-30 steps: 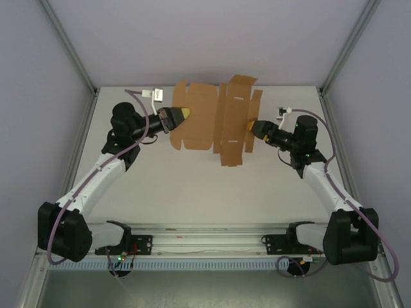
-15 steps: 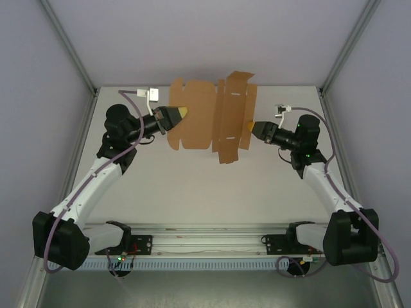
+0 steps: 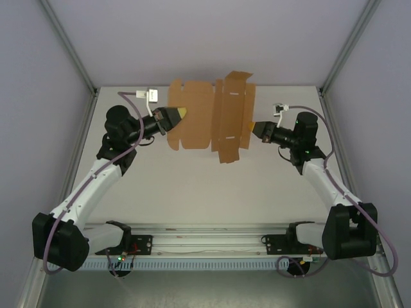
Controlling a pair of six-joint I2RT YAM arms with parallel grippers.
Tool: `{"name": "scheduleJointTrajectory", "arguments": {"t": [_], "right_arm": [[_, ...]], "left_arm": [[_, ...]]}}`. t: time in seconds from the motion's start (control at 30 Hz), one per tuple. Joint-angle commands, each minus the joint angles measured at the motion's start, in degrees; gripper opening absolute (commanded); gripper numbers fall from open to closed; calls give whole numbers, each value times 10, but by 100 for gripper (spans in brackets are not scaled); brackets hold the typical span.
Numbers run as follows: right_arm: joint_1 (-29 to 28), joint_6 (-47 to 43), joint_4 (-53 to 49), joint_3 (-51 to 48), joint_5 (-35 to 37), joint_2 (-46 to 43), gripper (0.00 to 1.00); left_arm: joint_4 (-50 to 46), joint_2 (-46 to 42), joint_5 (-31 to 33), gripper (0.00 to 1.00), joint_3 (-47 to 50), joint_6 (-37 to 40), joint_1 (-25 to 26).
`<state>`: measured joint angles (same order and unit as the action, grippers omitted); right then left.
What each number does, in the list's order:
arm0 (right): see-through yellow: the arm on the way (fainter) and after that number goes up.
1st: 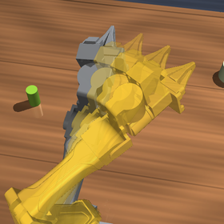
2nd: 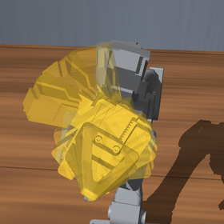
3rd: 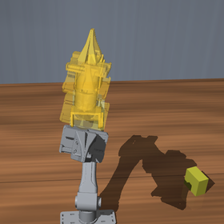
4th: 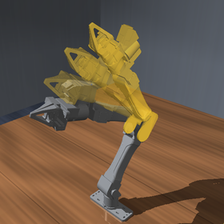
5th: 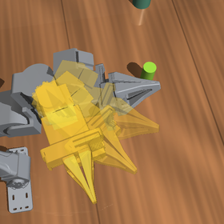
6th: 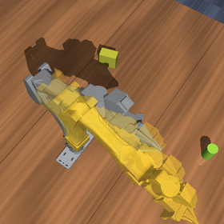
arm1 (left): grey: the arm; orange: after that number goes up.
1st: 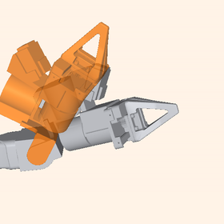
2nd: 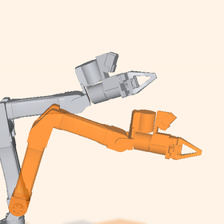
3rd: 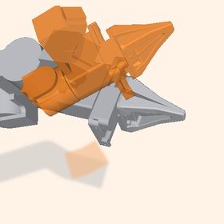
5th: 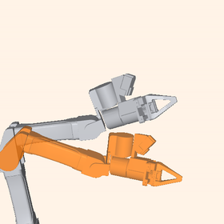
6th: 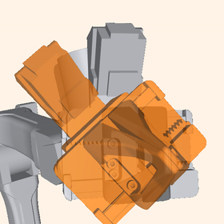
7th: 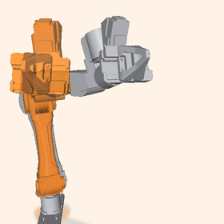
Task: Assemble paper box
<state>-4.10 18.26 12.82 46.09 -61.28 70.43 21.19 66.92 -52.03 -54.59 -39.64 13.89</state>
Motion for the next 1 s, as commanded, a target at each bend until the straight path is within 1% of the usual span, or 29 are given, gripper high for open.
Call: {"name": "scheduleJointTrajectory", "arguments": {"t": [0.0,0.03,0.1,0.13,0.23,0.33,0.43,0.53,0.57,0.63,0.7,0.8,0.83,0.97], "right_arm": [[-3,-92,-91,30,110,-16,0],[-6,-122,-121,34,133,-16,0],[-17,-159,-164,41,157,-10,0],[-29,-180,-187,44,167,-3,0],[-75,-227,-253,56,236,32,0],[-117,-266,-313,80,313,85,0],[-143,-297,-356,114,380,136,0],[-179,-378,-378,144,459,171,0],[-192,-418,-384,153,488,180,0],[-214,-472,-387,171,542,193,0],[-228,-539,-383,179,571,201,0],[-237,-642,-373,180,569,204,0],[-238,-667,-370,183,568,205,0],[-245,-725,-365,200,554,208,0]], "left_arm": [[-91,-27,74,43,3,61,-1],[-139,-34,124,69,6,77,-2],[-207,-44,224,98,24,104,-1],[-239,-49,280,100,37,109,-1],[-302,-53,397,100,81,112,-2],[-351,-44,463,100,110,112,-1],[-386,-31,483,100,117,116,-1],[-381,-24,467,100,120,127,-1],[-370,-22,450,100,119,137,-1],[-337,-18,400,100,114,160,-2],[-296,-8,348,100,109,190,-1],[-251,22,267,100,90,256,-2],[-246,34,249,100,81,281,-1],[-267,104,229,100,20,345,-2]]}}
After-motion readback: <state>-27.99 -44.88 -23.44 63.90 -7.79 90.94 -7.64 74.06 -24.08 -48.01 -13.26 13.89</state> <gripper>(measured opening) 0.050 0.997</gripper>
